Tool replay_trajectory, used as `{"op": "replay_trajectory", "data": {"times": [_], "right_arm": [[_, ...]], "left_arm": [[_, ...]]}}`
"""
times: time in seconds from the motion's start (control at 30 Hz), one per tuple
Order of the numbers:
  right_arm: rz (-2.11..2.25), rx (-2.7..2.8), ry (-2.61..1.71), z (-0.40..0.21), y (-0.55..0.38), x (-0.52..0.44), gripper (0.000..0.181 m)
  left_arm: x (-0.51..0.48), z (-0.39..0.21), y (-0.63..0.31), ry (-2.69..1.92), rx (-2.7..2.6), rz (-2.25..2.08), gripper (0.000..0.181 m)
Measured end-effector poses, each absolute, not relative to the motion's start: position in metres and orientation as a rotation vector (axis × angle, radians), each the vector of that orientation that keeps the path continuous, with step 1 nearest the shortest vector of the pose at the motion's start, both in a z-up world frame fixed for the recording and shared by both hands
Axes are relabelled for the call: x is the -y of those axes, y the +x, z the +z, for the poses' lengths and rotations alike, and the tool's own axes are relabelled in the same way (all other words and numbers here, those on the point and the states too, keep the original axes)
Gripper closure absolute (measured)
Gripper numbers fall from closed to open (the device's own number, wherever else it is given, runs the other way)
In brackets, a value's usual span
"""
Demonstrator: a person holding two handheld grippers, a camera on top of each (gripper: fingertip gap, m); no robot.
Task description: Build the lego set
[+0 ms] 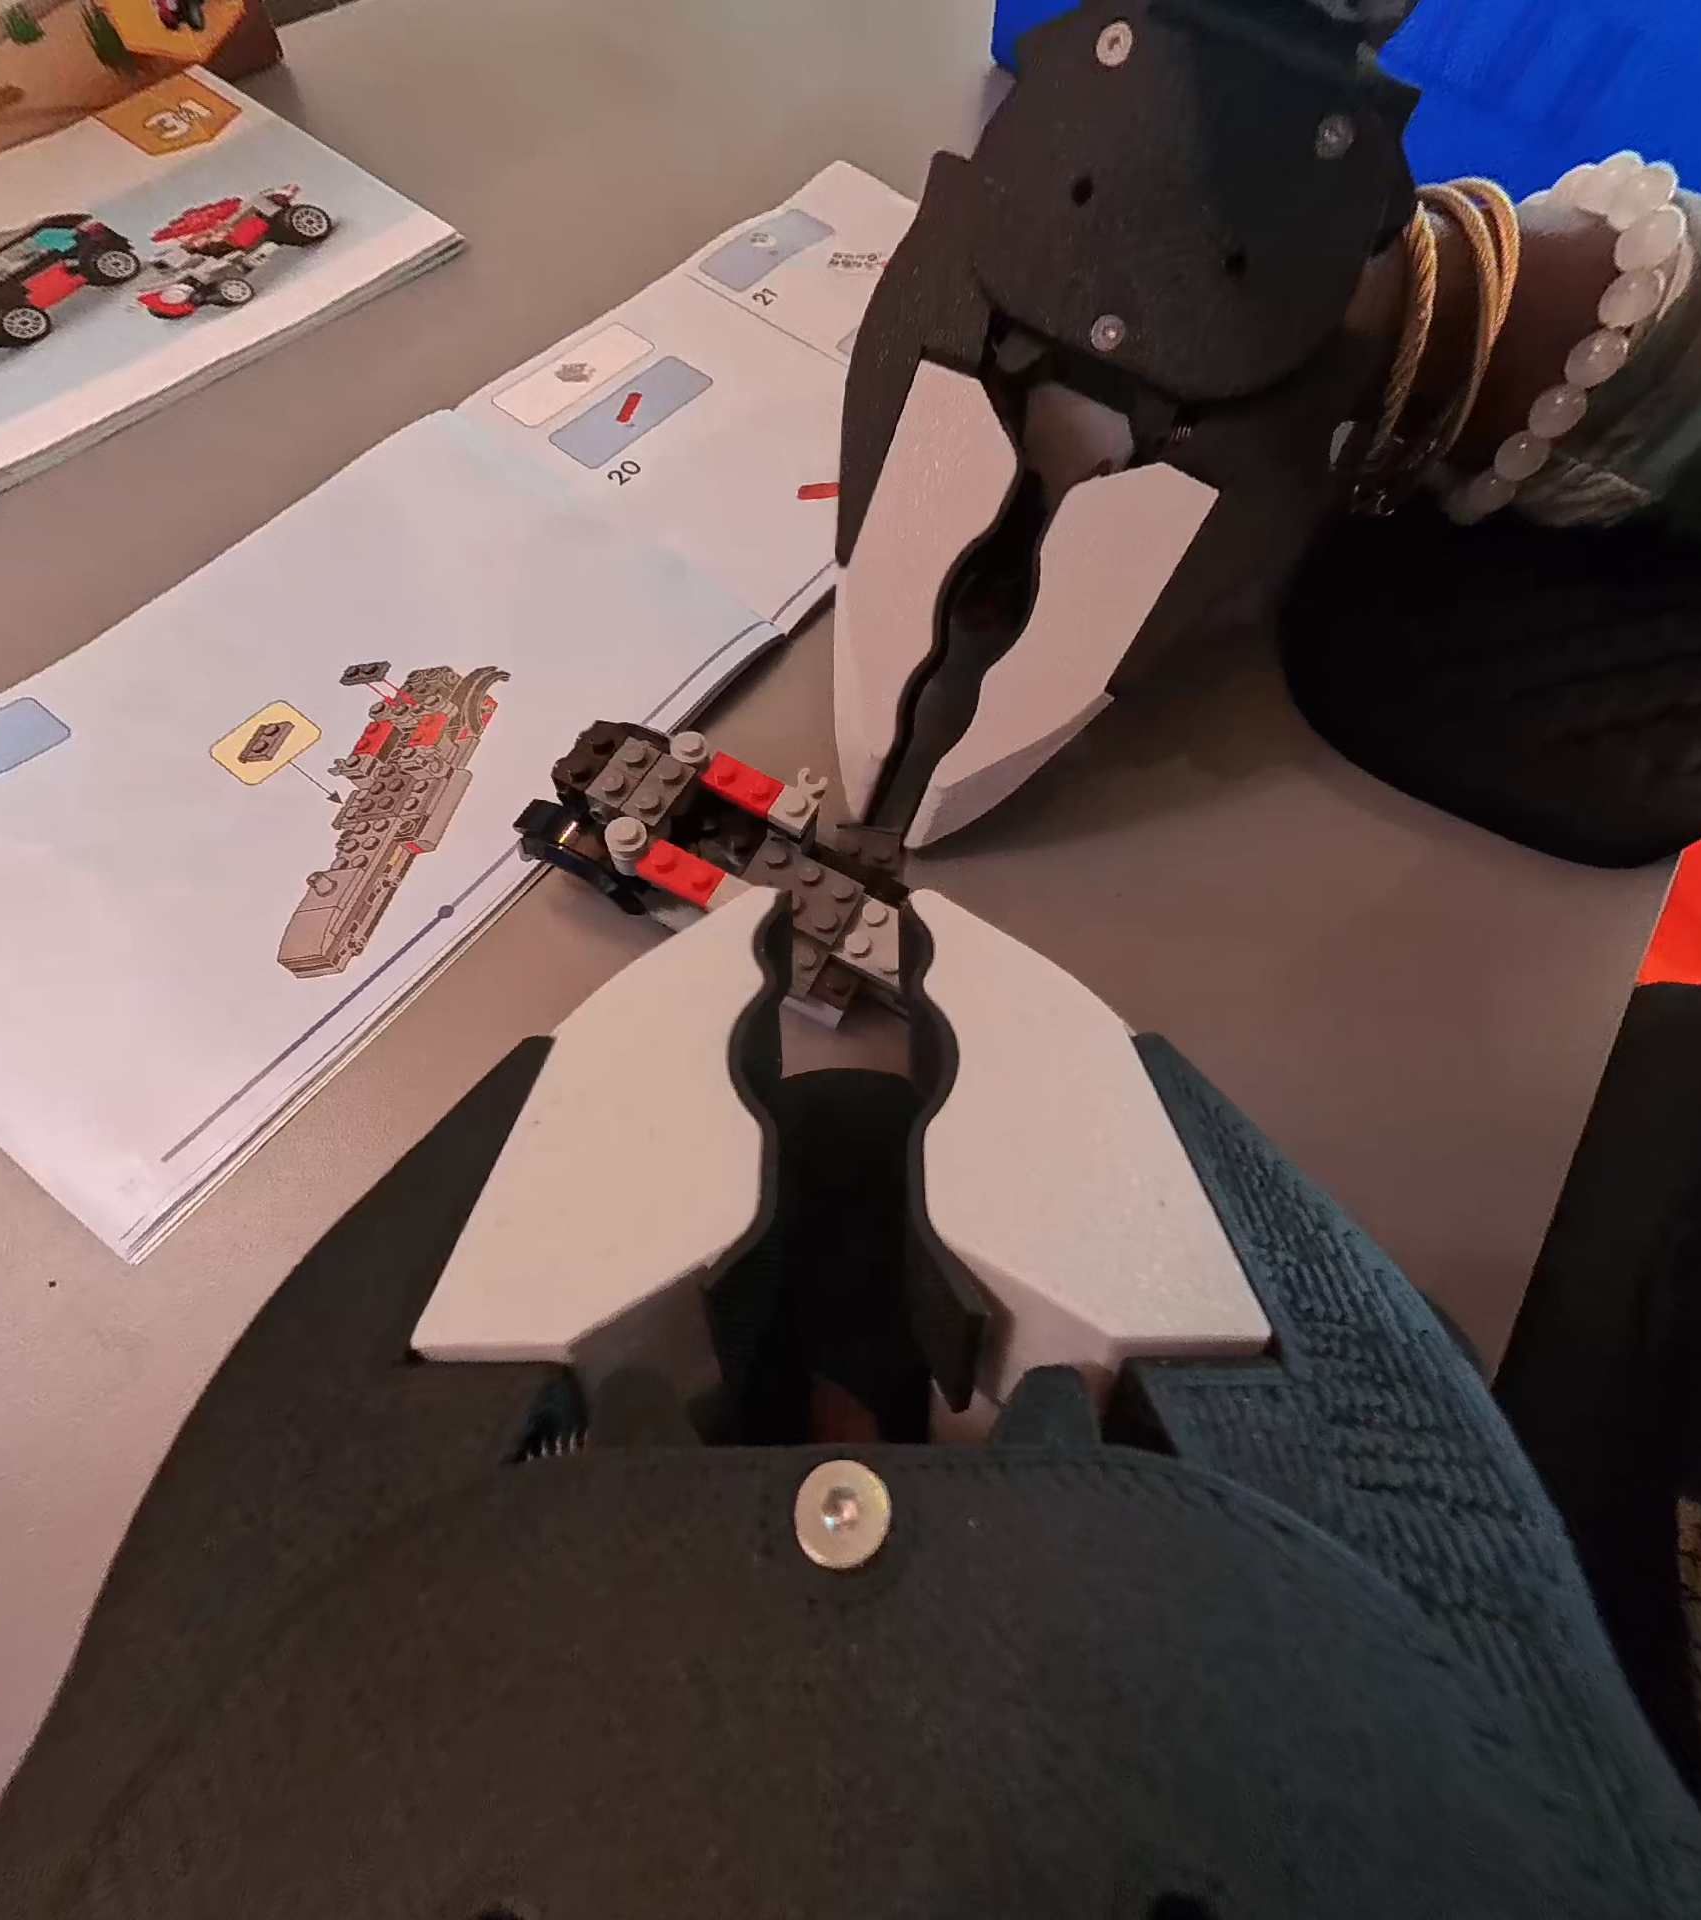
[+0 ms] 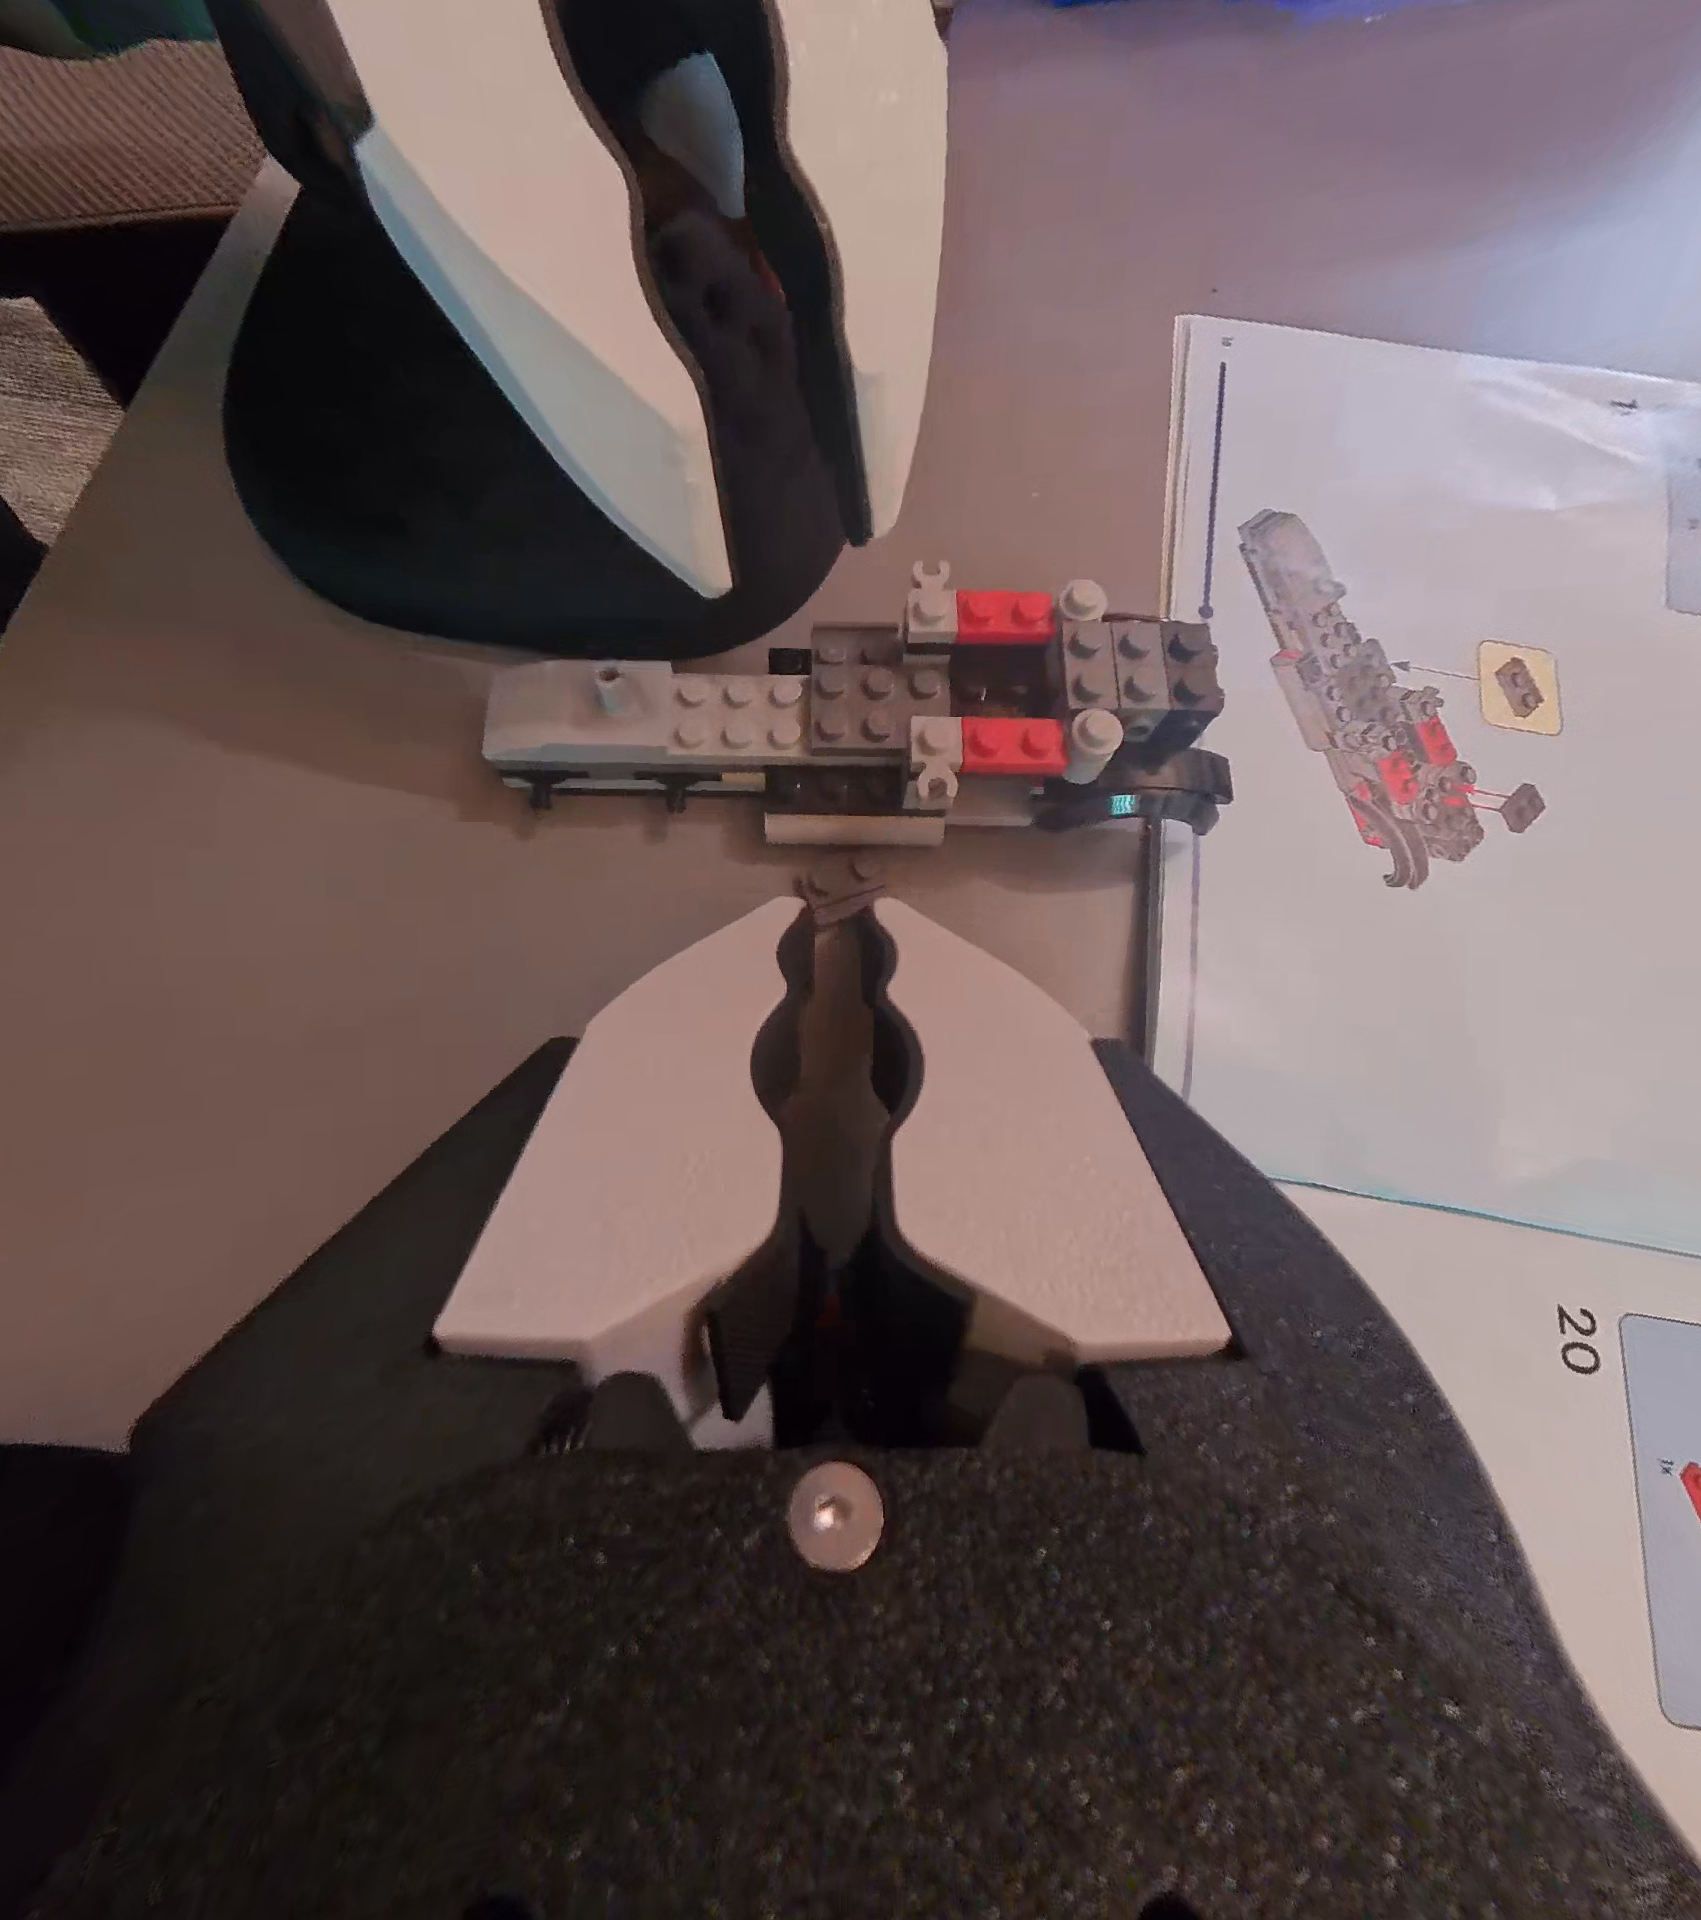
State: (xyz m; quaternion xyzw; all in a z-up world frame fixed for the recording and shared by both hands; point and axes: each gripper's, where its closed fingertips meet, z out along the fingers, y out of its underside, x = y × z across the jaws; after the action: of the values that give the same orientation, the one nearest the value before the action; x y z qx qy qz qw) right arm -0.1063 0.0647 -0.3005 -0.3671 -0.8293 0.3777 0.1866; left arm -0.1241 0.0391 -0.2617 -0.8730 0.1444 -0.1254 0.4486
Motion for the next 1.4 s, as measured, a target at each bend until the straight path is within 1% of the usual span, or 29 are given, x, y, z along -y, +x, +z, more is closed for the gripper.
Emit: {"op": "replay_trajectory", "data": {"times": [0.03,0.07,0.13,0.17,0.3,0.43,0.57,0.6,0.67,0.87,0.97,1.03,1.2,1.4], "right_arm": [[1.066,2.337,-1.033,-0.3,-0.106,-0.064,0.173],[1.065,2.335,-1.03,-0.3,-0.106,-0.065,0.17],[1.064,2.339,-1.021,-0.3,-0.106,-0.065,0.154],[1.068,2.356,-1.003,-0.3,-0.105,-0.064,0.153],[1.047,2.445,-0.847,-0.298,-0.105,-0.065,0.153],[1.133,2.536,-0.727,-0.297,-0.109,-0.059,0.153],[1.174,2.579,-0.709,-0.301,-0.11,-0.058,0.161],[1.176,2.576,-0.713,-0.3,-0.109,-0.058,0.16],[1.177,2.561,-0.744,-0.299,-0.107,-0.061,0.153],[1.175,2.567,-0.739,-0.3,-0.11,-0.063,0.155],[1.175,2.567,-0.741,-0.301,-0.112,-0.063,0.164],[1.165,2.557,-0.728,-0.301,-0.111,-0.063,0.165],[1.114,2.471,-0.879,-0.3,-0.109,-0.068,0.165],[1.081,2.21,-1.126,-0.28,-0.113,-0.06,0.165]], "left_arm": [[-0.039,-0.263,-0.123,-2.164,-0.365,-0.31,0.162],[-0.039,-0.264,-0.123,-2.17,-0.375,-0.307,0.162],[-0.039,-0.267,-0.121,-2.184,-0.391,-0.3,0.162],[-0.039,-0.268,-0.121,-2.189,-0.396,-0.298,0.162],[-0.038,-0.27,-0.12,-2.196,-0.408,-0.31,0.163],[-0.038,-0.27,-0.12,-2.193,-0.405,-0.315,0.163],[-0.038,-0.27,-0.119,-2.192,-0.413,-0.316,0.163],[-0.038,-0.271,-0.119,-2.193,-0.416,-0.318,0.163],[-0.038,-0.271,-0.118,-2.193,-0.42,-0.321,0.163],[-0.037,-0.272,-0.117,-2.194,-0.426,-0.339,0.163],[-0.037,-0.272,-0.117,-2.193,-0.431,-0.338,0.163],[-0.037,-0.272,-0.117,-2.19,-0.433,-0.331,0.163],[-0.038,-0.272,-0.119,-2.195,-0.416,-0.313,0.163],[-0.038,-0.272,-0.12,-2.193,-0.409,-0.313,0.163]]}}
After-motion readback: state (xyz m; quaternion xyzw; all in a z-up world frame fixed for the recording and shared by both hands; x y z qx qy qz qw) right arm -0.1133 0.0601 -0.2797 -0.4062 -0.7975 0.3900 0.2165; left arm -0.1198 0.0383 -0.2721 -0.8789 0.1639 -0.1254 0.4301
